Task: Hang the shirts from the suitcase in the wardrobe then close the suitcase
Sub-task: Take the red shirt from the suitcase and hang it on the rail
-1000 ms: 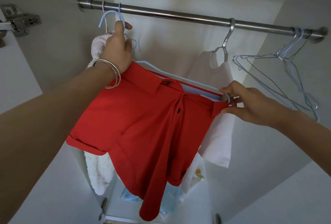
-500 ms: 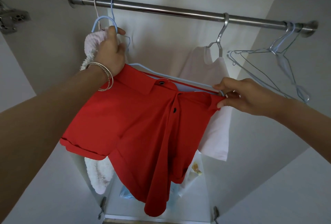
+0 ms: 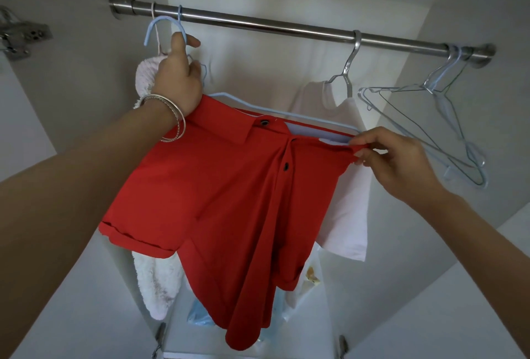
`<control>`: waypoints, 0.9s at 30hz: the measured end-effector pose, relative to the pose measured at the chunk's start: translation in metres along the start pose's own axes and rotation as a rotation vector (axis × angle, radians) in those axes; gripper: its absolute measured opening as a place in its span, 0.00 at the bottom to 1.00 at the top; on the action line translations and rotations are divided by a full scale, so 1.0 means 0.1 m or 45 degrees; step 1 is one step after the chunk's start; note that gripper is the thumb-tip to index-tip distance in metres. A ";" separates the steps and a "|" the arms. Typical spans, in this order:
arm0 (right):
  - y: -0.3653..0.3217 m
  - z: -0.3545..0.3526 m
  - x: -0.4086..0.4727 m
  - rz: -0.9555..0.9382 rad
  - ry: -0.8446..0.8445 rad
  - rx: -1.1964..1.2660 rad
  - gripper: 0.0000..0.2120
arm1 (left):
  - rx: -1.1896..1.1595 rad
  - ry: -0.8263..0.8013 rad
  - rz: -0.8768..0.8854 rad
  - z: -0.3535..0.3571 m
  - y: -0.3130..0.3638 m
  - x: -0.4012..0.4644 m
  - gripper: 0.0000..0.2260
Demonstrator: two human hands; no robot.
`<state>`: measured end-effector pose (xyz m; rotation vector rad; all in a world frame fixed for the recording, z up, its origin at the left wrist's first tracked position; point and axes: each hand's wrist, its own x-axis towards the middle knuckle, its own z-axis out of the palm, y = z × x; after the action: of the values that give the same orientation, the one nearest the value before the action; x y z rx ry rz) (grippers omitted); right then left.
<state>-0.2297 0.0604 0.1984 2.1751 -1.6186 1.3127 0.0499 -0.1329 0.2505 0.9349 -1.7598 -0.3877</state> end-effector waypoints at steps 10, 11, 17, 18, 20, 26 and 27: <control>0.04 -0.17 -0.01 -0.083 0.038 0.007 0.04 | 0.161 -0.074 -0.004 -0.03 0.18 -0.02 0.15; 0.04 -0.17 -0.02 -0.078 0.025 0.006 0.03 | 0.168 -0.083 0.001 -0.03 0.19 -0.02 0.15; 0.05 -0.23 -0.02 -0.048 0.027 -0.165 0.05 | 0.134 -0.150 -0.015 0.04 0.16 -0.04 0.14; 0.04 -0.24 -0.01 -0.026 0.033 -0.163 0.06 | 0.112 -0.158 -0.024 0.06 0.13 -0.03 0.14; 0.03 -0.25 0.01 0.030 0.008 -0.123 0.06 | 0.085 -0.181 -0.028 0.07 0.13 -0.03 0.15; 0.01 -0.29 0.11 -0.038 -0.181 -0.122 0.08 | 0.133 -0.236 -0.013 0.05 0.16 -0.03 0.15; 0.00 -0.30 0.13 -0.066 -0.220 -0.158 0.08 | 0.133 -0.241 -0.006 0.04 0.16 -0.05 0.14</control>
<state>-0.2463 0.0678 0.2258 2.2922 -1.6416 1.0069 0.0404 -0.1199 0.2563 1.0030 -1.9658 -0.4014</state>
